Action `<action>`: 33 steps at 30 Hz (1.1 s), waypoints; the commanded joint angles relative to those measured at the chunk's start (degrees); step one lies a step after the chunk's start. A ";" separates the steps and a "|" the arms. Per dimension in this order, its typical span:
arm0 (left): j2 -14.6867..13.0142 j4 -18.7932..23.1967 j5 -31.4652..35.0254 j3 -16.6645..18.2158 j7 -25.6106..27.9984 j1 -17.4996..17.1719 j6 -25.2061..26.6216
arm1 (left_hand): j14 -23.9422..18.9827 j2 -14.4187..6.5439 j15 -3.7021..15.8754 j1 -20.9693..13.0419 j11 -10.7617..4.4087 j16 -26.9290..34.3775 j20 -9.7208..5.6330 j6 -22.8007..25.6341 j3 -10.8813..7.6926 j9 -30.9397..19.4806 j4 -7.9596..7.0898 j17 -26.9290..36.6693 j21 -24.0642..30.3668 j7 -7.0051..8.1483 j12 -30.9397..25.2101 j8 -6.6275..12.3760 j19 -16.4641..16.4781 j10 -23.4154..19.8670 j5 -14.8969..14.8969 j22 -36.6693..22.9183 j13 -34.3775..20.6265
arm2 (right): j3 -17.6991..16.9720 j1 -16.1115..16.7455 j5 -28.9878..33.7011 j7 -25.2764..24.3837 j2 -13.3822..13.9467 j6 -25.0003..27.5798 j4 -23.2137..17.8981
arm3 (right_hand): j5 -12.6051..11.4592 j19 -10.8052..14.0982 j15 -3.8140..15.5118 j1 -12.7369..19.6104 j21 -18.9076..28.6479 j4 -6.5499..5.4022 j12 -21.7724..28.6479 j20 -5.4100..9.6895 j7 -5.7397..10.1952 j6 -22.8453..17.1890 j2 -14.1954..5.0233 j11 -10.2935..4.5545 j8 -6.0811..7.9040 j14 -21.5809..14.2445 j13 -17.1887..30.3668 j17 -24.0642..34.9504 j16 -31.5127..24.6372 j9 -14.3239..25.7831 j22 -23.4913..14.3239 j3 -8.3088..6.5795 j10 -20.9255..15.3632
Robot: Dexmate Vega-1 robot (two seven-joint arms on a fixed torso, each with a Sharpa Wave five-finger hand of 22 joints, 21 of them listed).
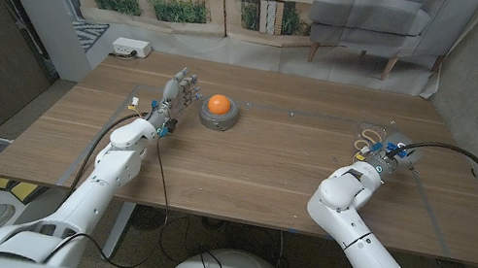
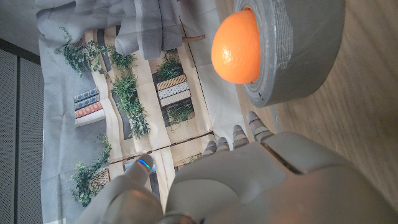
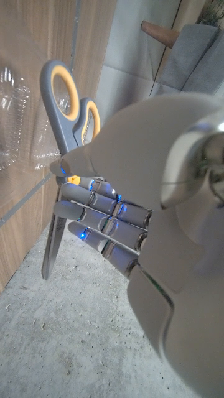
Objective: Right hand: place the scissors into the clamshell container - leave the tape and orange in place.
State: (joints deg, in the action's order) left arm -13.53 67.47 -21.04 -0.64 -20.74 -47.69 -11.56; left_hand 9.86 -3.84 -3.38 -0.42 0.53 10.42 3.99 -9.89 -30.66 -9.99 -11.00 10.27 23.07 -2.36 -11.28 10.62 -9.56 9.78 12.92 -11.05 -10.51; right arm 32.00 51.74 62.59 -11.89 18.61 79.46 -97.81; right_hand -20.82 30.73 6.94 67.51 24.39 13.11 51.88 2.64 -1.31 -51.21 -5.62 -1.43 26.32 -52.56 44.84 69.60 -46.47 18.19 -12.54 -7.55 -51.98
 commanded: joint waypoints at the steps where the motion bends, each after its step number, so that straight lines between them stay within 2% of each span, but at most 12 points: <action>1: -0.15 0.83 -0.14 0.32 0.15 -0.69 0.21 | 4.53 -6.21 -0.13 0.17 -0.06 0.43 0.41 0.04 0.22 -0.24 0.18 0.26 -0.10 -0.24 -0.39 -0.03 0.00 3.87 0.32 -0.27 -0.28 | -0.15 -0.12 4.58 6.06 -0.37 0.53 1.50 | -0.25 -0.02 2.68 0.28 0.33 -4.98 -0.17 0.12 -1.61 -13.53 0.07 0.09 0.00 -0.14 0.13 0.14 -0.26 4.06 0.06 -5.35 -0.59; 17: -0.20 0.32 -0.26 0.40 -0.20 -0.31 -0.01 | 4.53 -6.21 -0.21 0.16 0.02 0.43 0.45 0.07 0.23 -0.24 0.19 0.26 -0.14 -0.27 -0.38 -0.02 0.01 3.90 0.32 -0.27 -0.28 | 0.97 -1.19 7.92 10.89 -0.23 0.53 3.47 | 0.12 0.10 2.87 0.18 0.78 -4.85 -0.35 0.06 -1.46 -13.94 0.42 -0.09 -0.51 -0.23 0.01 0.00 -0.26 3.34 0.13 -5.93 -0.87; 23: -0.11 -0.39 -0.21 0.26 -0.38 0.20 -0.18 | 4.55 -6.21 -0.20 0.16 -0.01 0.42 0.45 0.07 0.23 -0.24 0.19 0.26 -0.17 -0.24 -0.37 -0.02 -0.01 3.93 0.32 -0.27 -0.28 | 0.56 -1.30 7.11 10.18 -0.59 0.53 3.78 | 0.67 0.33 3.17 -0.16 1.09 -4.87 -0.67 -0.15 -0.72 -14.10 0.79 -0.41 -1.01 -0.68 -0.56 -0.55 0.04 2.62 0.19 -6.17 -1.27; 31: 0.09 -1.74 0.02 -0.06 -0.52 1.15 -0.45 | 4.56 -6.20 -0.20 0.16 0.08 0.42 0.42 0.06 0.24 -0.24 0.19 0.26 -0.19 -0.23 -0.39 -0.02 0.01 3.89 0.32 -0.27 -0.28 | 1.61 -1.99 6.02 10.40 0.47 0.53 4.09 | 1.80 0.27 3.34 -1.43 1.37 -5.10 -1.49 -0.43 -0.23 -13.14 2.00 -0.71 -2.60 -0.40 -1.18 -0.86 0.67 1.11 0.32 -6.12 -0.50; 33: 0.14 -2.10 0.05 -0.12 -0.54 1.42 -0.48 | 4.57 -6.19 -0.20 0.16 0.09 0.41 0.43 0.05 0.24 -0.24 0.19 0.26 -0.20 -0.25 -0.39 -0.03 0.00 3.87 0.32 -0.27 -0.28 | 1.79 -2.22 6.19 10.89 0.56 0.53 4.35 | 2.16 -0.06 3.53 -1.84 1.35 -5.18 -1.97 -0.50 -0.07 -12.17 2.18 -0.89 -3.53 -0.30 -1.37 -1.21 1.16 0.47 0.39 -6.29 0.30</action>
State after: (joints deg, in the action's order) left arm -13.66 67.12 -21.25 -0.31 -21.03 -47.53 -11.61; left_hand 9.86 -3.84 -3.38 -0.42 0.53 10.42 3.99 -9.89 -30.66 -9.99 -11.00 10.27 23.02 -2.36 -11.28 10.62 -9.56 9.78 12.92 -11.05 -10.51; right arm 32.98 50.34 69.58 -1.96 18.49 79.95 -94.26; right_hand -19.04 30.95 7.39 66.04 25.51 12.88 50.42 2.42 -0.24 -54.24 -3.71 -2.19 23.48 -52.96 43.63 68.56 -45.84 18.68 -12.18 -8.75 -52.64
